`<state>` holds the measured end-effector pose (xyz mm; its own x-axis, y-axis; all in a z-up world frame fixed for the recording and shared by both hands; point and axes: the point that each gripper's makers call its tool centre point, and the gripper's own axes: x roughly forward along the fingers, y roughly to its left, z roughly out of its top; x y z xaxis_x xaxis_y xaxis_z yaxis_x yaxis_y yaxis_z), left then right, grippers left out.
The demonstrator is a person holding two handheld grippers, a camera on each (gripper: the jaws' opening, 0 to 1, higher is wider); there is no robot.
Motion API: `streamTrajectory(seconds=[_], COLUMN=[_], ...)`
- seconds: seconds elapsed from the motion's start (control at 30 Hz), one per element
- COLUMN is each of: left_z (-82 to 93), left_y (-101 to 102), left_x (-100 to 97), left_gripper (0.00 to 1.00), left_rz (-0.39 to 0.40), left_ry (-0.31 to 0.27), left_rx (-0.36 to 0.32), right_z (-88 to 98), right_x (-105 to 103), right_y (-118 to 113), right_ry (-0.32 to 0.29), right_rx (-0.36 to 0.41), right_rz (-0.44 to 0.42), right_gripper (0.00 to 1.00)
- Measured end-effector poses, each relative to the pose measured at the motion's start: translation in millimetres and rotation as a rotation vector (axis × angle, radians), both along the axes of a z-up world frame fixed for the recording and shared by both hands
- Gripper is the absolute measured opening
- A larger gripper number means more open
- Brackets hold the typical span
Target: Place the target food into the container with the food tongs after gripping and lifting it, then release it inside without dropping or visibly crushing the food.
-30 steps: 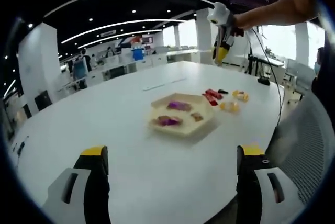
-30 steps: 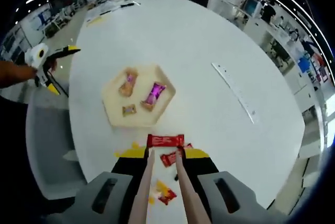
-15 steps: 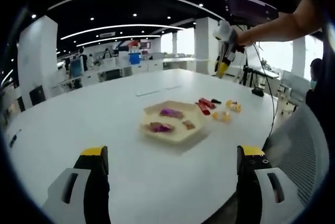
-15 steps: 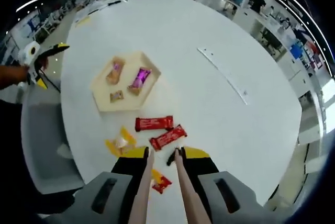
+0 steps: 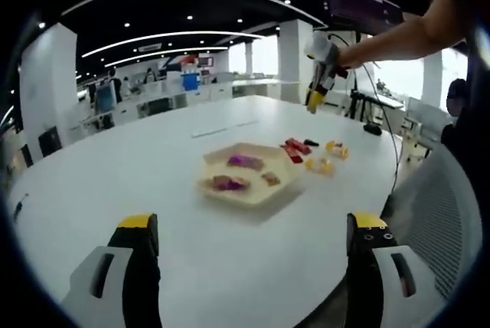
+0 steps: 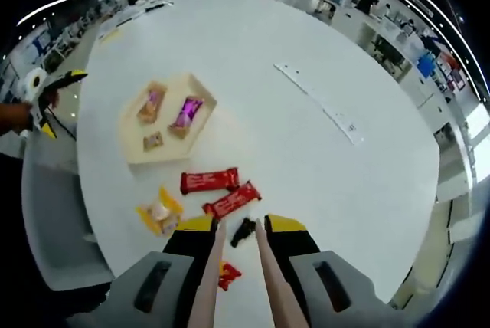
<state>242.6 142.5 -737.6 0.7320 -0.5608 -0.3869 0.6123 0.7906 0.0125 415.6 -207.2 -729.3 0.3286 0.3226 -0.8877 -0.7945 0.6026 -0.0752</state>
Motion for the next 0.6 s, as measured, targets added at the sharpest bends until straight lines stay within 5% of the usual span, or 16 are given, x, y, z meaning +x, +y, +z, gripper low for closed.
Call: streamTrajectory(seconds=[0.6], left_z=[-4.0], left_y=[0], left_x=[0.3], left_gripper=[1.0], left_rz=[0.002], left_ry=[0.014], left_rx=[0.016], right_z=[-31.2], right_x=[9], right_y=[-4], right_ry=[0.023], right_rx=[-0.008], right_rz=[-0.019], right_gripper=[0.24])
